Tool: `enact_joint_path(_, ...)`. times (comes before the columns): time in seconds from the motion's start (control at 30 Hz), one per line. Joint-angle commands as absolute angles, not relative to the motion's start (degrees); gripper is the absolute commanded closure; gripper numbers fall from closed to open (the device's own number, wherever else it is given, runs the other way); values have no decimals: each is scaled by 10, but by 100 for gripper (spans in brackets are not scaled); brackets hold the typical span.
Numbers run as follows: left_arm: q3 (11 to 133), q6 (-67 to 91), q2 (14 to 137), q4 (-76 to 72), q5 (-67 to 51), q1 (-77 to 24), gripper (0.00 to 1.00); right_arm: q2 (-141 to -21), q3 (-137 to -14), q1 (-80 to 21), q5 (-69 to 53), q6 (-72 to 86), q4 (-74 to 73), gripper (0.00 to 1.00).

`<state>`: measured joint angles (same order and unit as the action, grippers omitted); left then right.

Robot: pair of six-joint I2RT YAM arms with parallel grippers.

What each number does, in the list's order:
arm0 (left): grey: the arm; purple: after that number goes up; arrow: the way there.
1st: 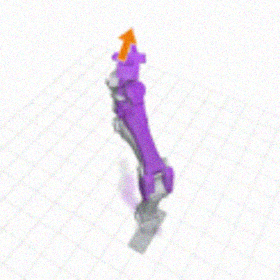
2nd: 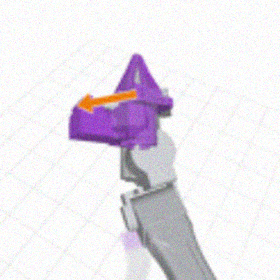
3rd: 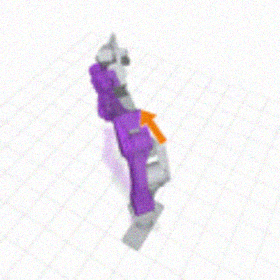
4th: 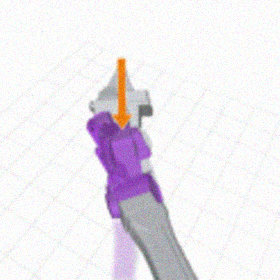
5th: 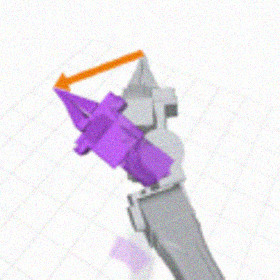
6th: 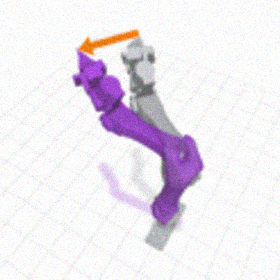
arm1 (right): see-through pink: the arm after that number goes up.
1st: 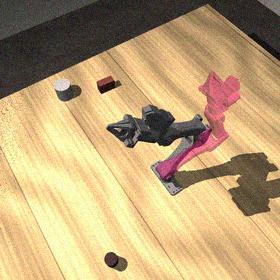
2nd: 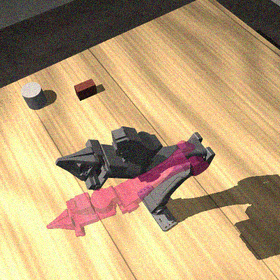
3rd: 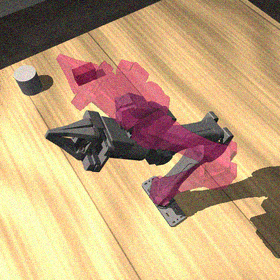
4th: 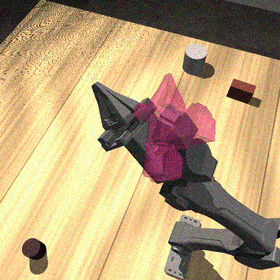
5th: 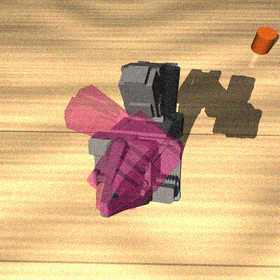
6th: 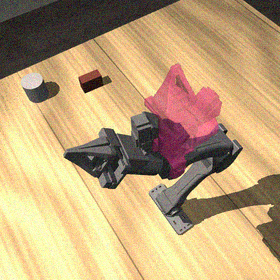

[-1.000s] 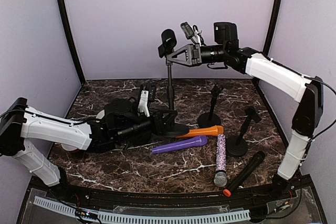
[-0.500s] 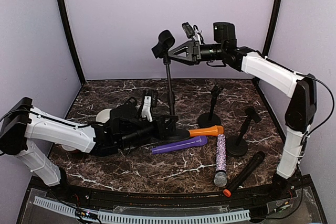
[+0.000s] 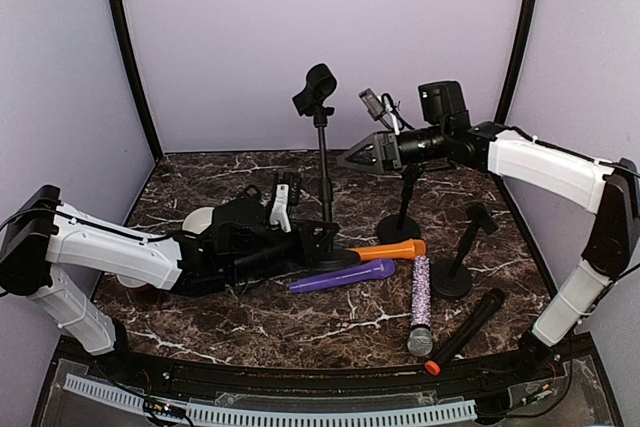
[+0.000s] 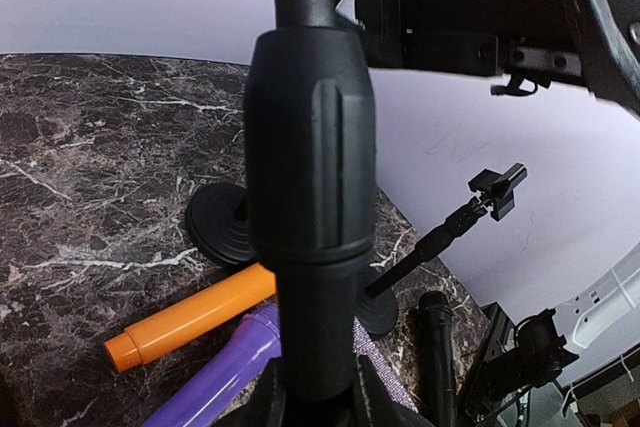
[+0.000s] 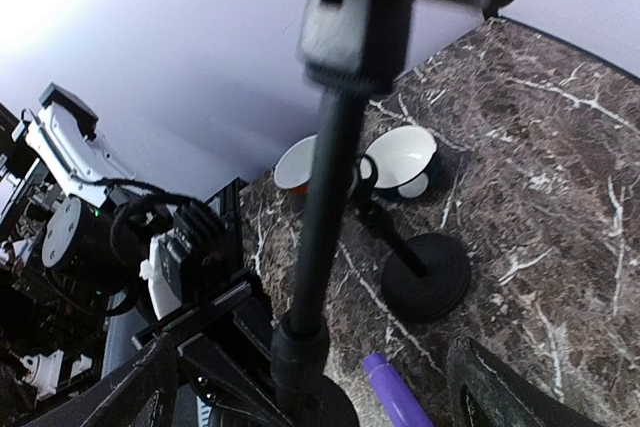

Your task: Attach the microphones to the stand

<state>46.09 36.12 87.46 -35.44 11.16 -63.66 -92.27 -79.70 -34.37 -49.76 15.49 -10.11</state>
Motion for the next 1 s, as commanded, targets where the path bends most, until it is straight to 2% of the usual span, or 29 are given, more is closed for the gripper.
enact_joint_path(0.0,499,365,842,-414,101,-635,100,-922,-789,-381,-487,133,-94,6)
enact_joint_path(0.3,495,375,838,-408,109,-635,100,-957,-821,-410,-507,156,-91,8)
enact_joint_path(0.43,502,380,840,-385,125,-634,100,-933,-810,-412,-537,153,-100,10)
enact_joint_path(0.63,503,395,842,-359,147,-628,100,-878,-811,-411,-575,111,-191,14)
enact_joint_path(0.8,486,409,840,-366,156,-623,100,-835,-760,-398,-603,102,-203,15)
enact_joint_path(0.97,476,385,837,-401,123,-623,100,-851,-774,-387,-560,61,-224,16)
